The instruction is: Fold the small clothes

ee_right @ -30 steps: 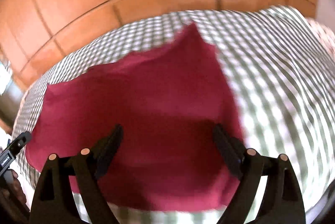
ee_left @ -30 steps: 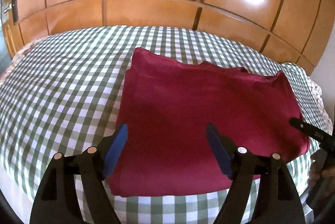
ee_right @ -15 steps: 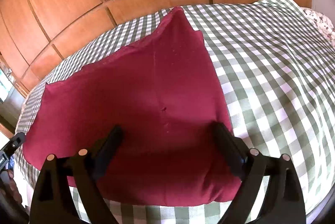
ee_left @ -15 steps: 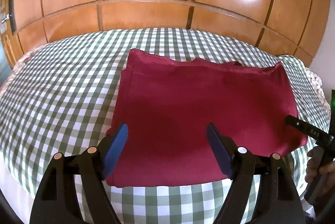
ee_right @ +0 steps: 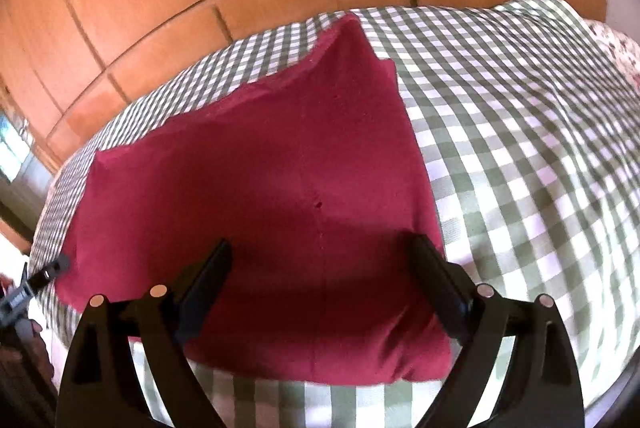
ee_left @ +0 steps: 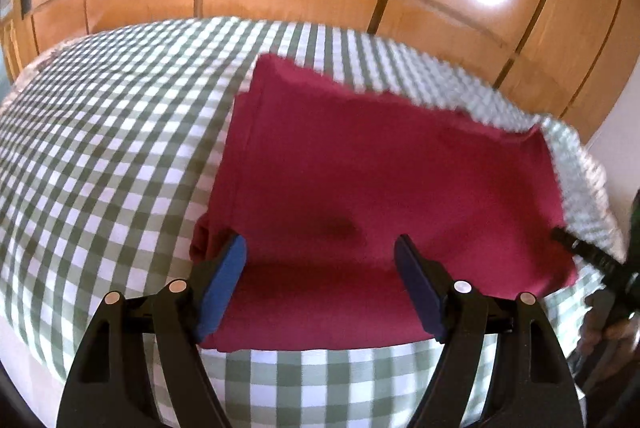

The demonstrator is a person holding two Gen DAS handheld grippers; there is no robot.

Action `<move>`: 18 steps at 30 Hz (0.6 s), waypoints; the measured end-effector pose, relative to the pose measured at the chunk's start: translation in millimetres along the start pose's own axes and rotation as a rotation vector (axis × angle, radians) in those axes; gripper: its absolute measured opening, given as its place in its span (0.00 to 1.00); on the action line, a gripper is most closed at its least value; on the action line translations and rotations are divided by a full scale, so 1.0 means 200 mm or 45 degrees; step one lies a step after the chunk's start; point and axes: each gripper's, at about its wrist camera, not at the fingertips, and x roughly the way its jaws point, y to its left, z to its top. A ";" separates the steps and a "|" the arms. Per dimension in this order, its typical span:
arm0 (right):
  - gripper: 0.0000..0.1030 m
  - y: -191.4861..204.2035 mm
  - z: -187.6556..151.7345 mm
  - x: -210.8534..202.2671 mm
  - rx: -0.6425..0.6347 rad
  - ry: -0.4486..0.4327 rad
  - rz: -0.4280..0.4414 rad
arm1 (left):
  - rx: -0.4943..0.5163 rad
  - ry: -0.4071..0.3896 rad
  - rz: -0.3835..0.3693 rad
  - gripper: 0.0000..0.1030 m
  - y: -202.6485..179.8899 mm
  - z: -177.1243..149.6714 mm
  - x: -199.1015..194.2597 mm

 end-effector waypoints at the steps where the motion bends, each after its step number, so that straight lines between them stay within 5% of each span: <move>1: 0.88 -0.01 0.01 -0.06 0.008 -0.039 0.015 | -0.007 -0.022 -0.014 0.74 0.01 0.01 -0.03; 6: 0.88 -0.15 0.03 -0.19 0.113 -0.121 0.019 | -0.009 -0.067 -0.072 0.74 -0.01 0.04 -0.09; 11: 0.88 -0.30 -0.03 -0.09 0.299 -0.038 0.039 | 0.025 -0.035 -0.112 0.74 -0.06 0.03 -0.06; 15: 0.78 -0.33 -0.07 0.01 0.359 0.030 0.032 | 0.098 0.067 0.048 0.74 -0.05 0.01 0.07; 18: 0.78 -0.31 -0.08 0.03 0.313 0.029 -0.006 | -0.010 0.092 0.001 0.69 0.02 0.04 0.08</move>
